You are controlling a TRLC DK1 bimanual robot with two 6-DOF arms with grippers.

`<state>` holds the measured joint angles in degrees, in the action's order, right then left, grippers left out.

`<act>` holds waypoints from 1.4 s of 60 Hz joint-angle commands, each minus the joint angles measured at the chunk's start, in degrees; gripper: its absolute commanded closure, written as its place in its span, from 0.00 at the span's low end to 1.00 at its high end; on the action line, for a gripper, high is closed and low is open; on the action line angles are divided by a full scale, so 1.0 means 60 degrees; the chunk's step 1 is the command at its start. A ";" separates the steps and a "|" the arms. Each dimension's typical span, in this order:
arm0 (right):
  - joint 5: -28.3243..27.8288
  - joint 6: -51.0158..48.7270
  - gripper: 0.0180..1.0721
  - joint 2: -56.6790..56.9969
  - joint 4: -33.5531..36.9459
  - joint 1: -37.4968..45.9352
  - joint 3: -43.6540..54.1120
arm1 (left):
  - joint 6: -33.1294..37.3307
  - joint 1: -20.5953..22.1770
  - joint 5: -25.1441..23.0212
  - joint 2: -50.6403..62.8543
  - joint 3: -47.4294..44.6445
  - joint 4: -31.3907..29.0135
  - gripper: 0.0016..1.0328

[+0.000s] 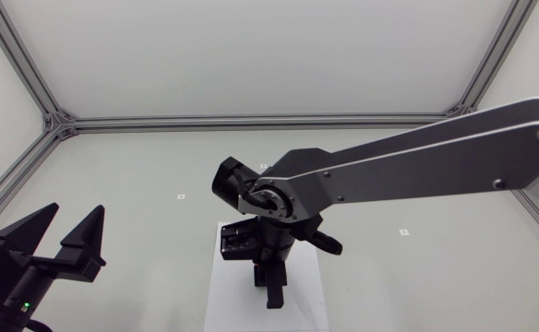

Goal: Pick up the orange 2x2 brick with the right arm and stack it on top of the green 2x2 brick in the center

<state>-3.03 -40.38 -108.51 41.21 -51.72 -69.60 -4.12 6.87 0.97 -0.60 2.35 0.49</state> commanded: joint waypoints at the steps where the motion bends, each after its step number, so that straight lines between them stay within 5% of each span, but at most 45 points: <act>1: -0.0243 -0.0169 0.78 -0.0607 0.0148 0.0037 0.0424 | -0.0192 0.0056 0.0028 -0.0017 -0.0392 -0.0097 0.04; 43: 0.1164 0.0343 0.78 -0.0826 -0.0321 -0.0520 0.0878 | -0.0192 0.0056 0.0028 -0.0017 -0.0392 -0.0097 0.04; 84: -0.0023 -0.0301 0.77 -0.0973 0.0192 -0.0198 0.1112 | -0.0192 0.0041 0.0028 -0.0017 -0.0392 -0.0097 0.04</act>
<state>-1.69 -40.77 -108.75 40.29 -52.42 -68.62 -4.12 6.87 0.97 -0.58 2.35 0.49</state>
